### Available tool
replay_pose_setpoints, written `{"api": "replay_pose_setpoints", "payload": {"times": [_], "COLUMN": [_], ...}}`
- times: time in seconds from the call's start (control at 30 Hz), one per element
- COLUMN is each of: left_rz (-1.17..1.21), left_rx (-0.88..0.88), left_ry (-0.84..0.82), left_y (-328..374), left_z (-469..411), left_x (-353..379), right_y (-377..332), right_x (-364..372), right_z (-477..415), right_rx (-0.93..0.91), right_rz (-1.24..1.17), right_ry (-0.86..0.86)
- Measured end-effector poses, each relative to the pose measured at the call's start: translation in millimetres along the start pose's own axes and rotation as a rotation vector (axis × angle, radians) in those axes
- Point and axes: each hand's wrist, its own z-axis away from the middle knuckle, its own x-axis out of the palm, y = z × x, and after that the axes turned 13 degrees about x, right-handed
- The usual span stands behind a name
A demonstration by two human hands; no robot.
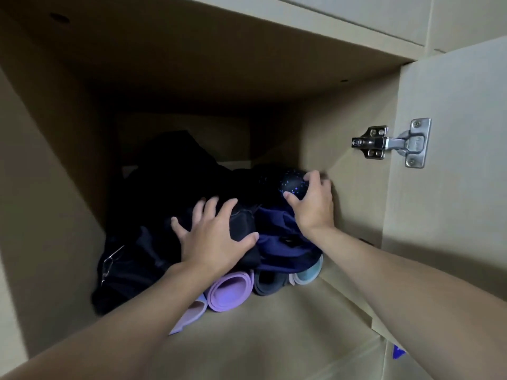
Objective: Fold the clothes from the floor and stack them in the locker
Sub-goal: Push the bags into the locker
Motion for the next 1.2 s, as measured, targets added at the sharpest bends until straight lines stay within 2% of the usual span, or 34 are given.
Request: {"api": "replay_pose_setpoints", "payload": {"times": [0.07,0.23,0.33,0.7,0.87,1.0,1.2], "left_rz": [0.006,0.015,0.009,0.111,0.226,0.373,0.467], "left_rx": [0.008,0.017,0.025,0.034,0.14,0.229,0.295], "left_ry": [0.008,0.008,-0.002,-0.051,-0.018,-0.128,-0.446], "left_y": [-3.5,-5.8,-4.9,3.2,29.4,55.4,87.2], "left_z": [1.6,2.5,2.4,22.0,64.2,121.4,241.4], "left_x": [-0.8,0.1,-0.2,-22.2,-33.7,-33.6,-11.0], "right_y": [-1.2,8.6,7.4,8.8,20.0,48.1,119.4], "right_x": [3.9,11.4,12.7,-28.4,-61.6,-87.5,-124.1], "right_z": [-7.3,-3.7,-3.1,32.9,85.6,150.0,265.8], "right_rx": [0.003,-0.193,-0.191,-0.161,-0.17,-0.162,0.056], "right_rz": [-0.021,-0.022,0.031,0.025,-0.017,0.004,0.074], "right_ry": [-0.035,-0.142,-0.254,-0.233,-0.261,-0.302,-0.512]}}
